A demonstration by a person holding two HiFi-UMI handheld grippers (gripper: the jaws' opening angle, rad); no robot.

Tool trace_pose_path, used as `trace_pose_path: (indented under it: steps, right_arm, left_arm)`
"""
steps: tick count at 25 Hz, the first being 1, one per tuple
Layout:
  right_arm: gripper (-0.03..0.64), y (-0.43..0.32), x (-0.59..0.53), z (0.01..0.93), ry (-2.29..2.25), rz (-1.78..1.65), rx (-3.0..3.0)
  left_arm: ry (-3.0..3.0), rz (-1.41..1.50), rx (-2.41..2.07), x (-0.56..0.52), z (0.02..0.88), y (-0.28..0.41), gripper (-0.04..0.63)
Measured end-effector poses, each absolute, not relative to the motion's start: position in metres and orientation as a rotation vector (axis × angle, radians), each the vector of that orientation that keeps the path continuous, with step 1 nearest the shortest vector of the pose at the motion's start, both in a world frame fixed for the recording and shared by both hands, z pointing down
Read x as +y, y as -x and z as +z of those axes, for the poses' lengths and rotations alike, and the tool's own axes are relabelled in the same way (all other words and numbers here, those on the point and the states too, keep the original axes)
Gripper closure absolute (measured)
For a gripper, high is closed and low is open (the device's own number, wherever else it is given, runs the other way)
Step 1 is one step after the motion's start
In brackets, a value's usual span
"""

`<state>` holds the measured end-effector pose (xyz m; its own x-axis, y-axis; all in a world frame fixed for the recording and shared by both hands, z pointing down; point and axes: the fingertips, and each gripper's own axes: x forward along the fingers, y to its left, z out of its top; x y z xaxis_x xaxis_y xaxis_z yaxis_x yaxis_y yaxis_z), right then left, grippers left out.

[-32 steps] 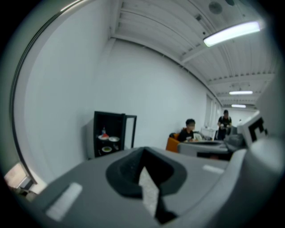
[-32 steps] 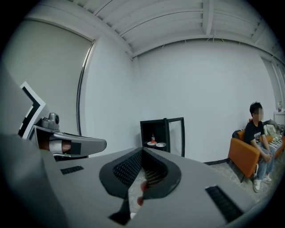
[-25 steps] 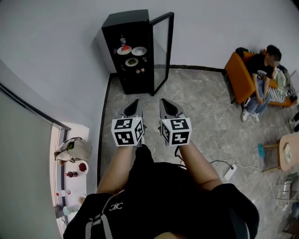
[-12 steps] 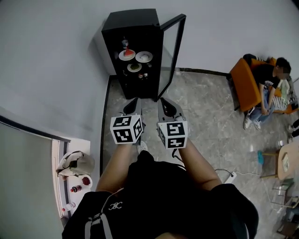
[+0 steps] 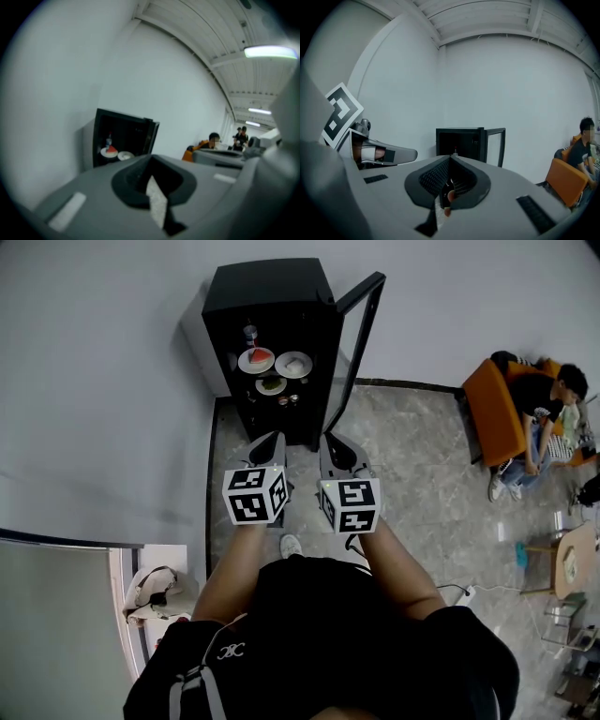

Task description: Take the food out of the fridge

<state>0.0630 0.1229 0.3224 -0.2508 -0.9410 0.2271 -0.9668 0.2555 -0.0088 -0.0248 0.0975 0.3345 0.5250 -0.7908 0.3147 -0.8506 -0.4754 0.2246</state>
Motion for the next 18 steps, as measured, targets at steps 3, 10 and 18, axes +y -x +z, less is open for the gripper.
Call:
trace_pose_path:
  steps: [3, 10, 18]
  right_arm:
    - [0.623, -0.061, 0.1, 0.324, -1.833, 0.244, -2.334]
    - [0.623, -0.062, 0.061, 0.331, -1.865, 0.272, -2.29]
    - [0.623, -0.07, 0.033, 0.351, -1.813, 0.276, -2.296]
  left_arm:
    - [-2.422, 0.242, -1.343, 0.075, 0.336, 0.029, 0.595]
    - [-2.393, 0.246, -1.315, 0.033, 0.348, 0.04, 0.595]
    - [-2.322, 0.244, -1.333, 0.003, 0.373, 0.033, 0.595]
